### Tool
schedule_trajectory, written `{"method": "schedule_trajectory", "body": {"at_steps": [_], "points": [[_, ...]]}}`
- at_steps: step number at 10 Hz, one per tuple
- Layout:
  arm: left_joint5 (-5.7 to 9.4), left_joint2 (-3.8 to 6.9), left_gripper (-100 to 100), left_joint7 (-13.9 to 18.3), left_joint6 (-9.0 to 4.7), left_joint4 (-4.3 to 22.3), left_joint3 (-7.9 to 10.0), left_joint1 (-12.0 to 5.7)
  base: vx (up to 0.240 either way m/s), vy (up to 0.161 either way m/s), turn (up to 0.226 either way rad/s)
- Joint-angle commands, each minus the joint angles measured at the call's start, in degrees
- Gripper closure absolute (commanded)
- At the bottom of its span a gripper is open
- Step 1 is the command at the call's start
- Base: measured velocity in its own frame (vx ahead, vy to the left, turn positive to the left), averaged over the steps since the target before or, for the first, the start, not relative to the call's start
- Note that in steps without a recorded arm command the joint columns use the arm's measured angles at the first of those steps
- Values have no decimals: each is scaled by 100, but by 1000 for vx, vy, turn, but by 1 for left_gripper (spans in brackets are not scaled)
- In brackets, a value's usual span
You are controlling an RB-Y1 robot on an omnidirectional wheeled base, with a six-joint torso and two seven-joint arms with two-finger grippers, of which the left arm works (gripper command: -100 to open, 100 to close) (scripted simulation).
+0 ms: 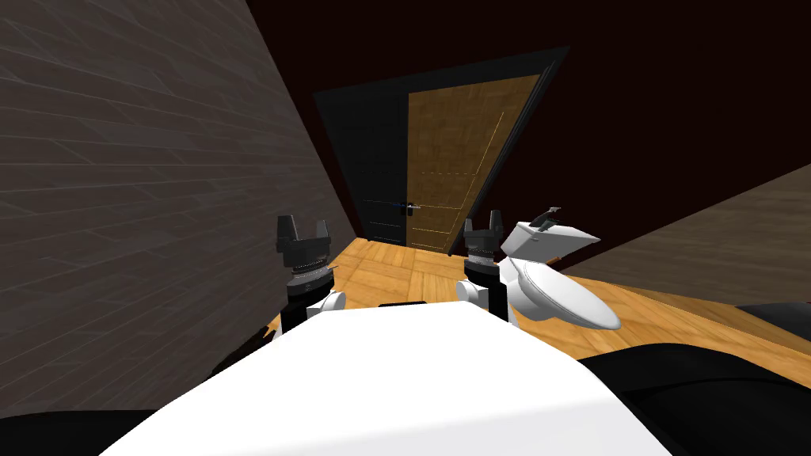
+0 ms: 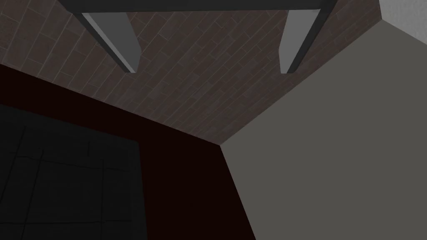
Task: Pull the door open
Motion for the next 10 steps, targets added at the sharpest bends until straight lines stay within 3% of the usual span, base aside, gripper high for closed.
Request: {"method": "schedule_trajectory", "body": {"at_steps": [1, 10], "points": [[18, 76, -100, 38, 38, 184, 16, -83, 98, -29, -80], [127, 472, -100, 269, 270, 1296, 113, -587, 133, -14, -73]]}}
